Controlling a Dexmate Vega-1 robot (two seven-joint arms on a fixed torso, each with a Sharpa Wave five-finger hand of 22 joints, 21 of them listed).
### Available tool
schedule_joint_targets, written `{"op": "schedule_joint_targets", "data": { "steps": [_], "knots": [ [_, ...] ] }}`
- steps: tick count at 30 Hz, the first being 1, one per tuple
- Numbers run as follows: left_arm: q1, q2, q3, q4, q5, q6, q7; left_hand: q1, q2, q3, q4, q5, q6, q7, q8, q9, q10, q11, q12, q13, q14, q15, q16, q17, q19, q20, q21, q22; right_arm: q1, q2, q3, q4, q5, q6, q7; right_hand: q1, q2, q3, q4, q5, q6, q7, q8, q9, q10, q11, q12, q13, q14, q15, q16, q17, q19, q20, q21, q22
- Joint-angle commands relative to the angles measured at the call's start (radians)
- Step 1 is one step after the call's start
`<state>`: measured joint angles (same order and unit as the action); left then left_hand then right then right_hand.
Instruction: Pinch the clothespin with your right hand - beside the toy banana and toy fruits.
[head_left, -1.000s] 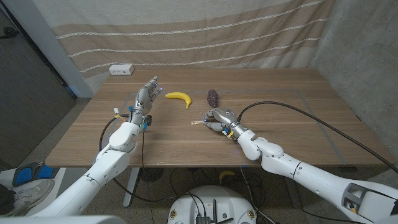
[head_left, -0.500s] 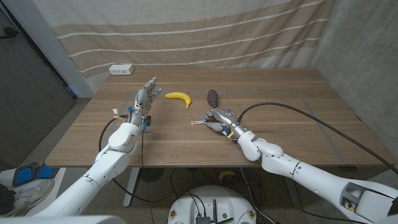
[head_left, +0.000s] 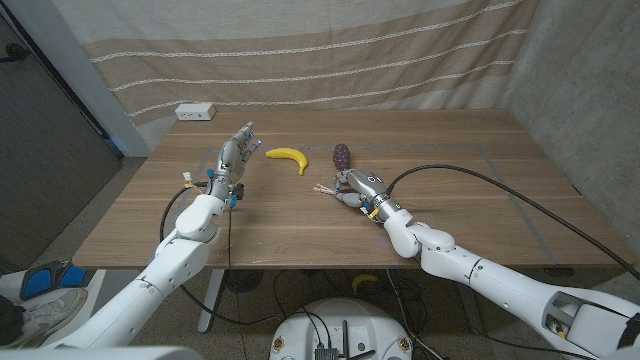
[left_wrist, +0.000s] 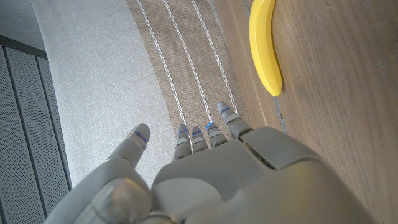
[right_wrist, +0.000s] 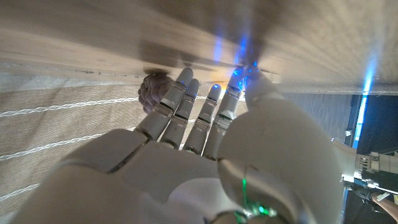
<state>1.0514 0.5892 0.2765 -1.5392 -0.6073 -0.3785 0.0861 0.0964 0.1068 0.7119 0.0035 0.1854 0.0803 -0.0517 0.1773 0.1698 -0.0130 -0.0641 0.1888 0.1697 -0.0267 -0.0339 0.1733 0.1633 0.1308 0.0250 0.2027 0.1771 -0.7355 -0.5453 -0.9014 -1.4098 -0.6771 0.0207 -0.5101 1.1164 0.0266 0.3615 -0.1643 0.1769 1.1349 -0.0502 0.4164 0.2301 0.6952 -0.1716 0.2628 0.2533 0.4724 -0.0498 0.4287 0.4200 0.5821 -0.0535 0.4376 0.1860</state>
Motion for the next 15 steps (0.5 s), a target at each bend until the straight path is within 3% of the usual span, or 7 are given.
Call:
{"op": "schedule_joint_targets", "data": {
  "steps": [1, 15],
  "knots": [
    [0.003, -0.001, 0.001, -0.005, 0.001, 0.002, 0.006, 0.009, 0.024, -0.002, -0.007, -0.001, -0.007, 0.0, 0.0, 0.003, -0.008, -0.002, -0.002, 0.005, 0.001, -0.011, 0.0, 0.002, 0.003, 0.007, -0.001, 0.002, -0.004, -0.001, 0.021, -0.004, 0.001, -0.005, -0.08, 0.016, 0.003, 0.008, -0.002, 0.002, 0.007, -0.014, 0.009, 0.001, 0.015, 0.002, 0.006, 0.005, 0.012, -0.174, -0.001, 0.003, 0.01, -0.012, 0.007, 0.003],
    [0.012, 0.002, 0.0, -0.018, 0.005, 0.0, 0.011, 0.009, 0.024, -0.005, -0.014, -0.001, -0.007, 0.0, 0.0, 0.003, -0.009, -0.004, -0.001, 0.005, 0.0, -0.01, 0.001, 0.002, 0.003, 0.006, -0.001, 0.002, -0.007, 0.009, 0.04, 0.025, -0.01, 0.016, -0.219, 0.025, 0.002, 0.011, -0.005, 0.002, 0.011, -0.011, 0.015, 0.001, 0.032, -0.007, 0.01, 0.007, 0.023, -0.177, -0.002, 0.003, 0.012, -0.016, 0.009, 0.003]
  ]
}}
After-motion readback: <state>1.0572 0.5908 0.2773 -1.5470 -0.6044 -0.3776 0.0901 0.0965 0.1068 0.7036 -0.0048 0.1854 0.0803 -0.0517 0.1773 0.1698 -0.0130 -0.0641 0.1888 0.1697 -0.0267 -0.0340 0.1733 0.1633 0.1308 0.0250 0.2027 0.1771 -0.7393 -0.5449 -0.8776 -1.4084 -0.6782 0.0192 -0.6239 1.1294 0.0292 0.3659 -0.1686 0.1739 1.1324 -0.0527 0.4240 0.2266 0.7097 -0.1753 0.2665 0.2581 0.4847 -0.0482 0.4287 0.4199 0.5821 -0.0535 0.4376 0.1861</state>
